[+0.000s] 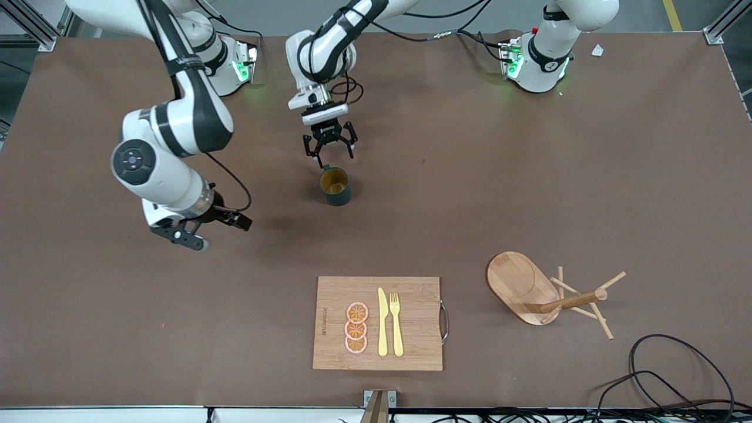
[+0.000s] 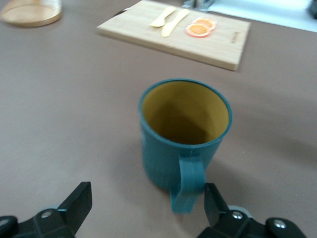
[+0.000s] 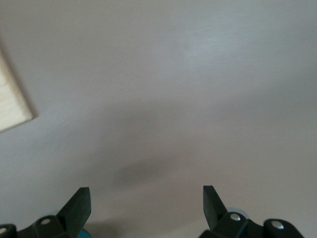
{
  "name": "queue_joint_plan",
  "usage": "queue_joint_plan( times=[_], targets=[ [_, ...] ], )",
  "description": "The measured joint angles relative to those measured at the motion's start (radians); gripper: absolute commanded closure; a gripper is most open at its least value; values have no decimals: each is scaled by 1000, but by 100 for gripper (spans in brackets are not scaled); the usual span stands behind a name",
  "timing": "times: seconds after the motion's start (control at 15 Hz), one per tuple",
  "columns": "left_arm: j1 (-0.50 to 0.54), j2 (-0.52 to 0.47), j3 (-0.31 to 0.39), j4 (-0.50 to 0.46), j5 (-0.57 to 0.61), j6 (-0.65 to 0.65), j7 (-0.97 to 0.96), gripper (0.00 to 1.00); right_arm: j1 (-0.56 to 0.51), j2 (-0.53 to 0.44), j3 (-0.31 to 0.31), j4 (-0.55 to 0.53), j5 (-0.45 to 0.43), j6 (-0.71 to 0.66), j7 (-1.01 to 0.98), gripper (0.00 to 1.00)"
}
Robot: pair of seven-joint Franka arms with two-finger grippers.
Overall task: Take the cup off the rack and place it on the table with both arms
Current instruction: 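Open the left gripper and raise it off the mug, then grasp the mug rim with the right gripper while the left withdraws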
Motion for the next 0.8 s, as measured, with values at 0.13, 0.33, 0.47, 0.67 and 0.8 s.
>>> queue_joint_plan(
  times=[0.13, 0.33, 0.47, 0.67, 0.8],
  targets=[
    [-1, -63, -23, -5, -92, -93, 7, 0, 22, 14, 0, 0, 0, 14, -91, 0],
    [-1, -188, -55, -95, -151, -183, 9, 0, 42, 27, 1, -19, 0, 64, -200, 0],
    [0, -300, -60, -208, -169, -190, 9, 0, 57, 31, 3, -55, 0, 127, -243, 0],
    [19, -479, -60, -381, -194, -193, 48, 0, 86, 33, 8, -125, 0, 228, -274, 0],
    [67, -579, -59, -455, -228, -193, 102, 0, 120, 35, 10, -164, 0, 285, -277, 0]
  ],
)
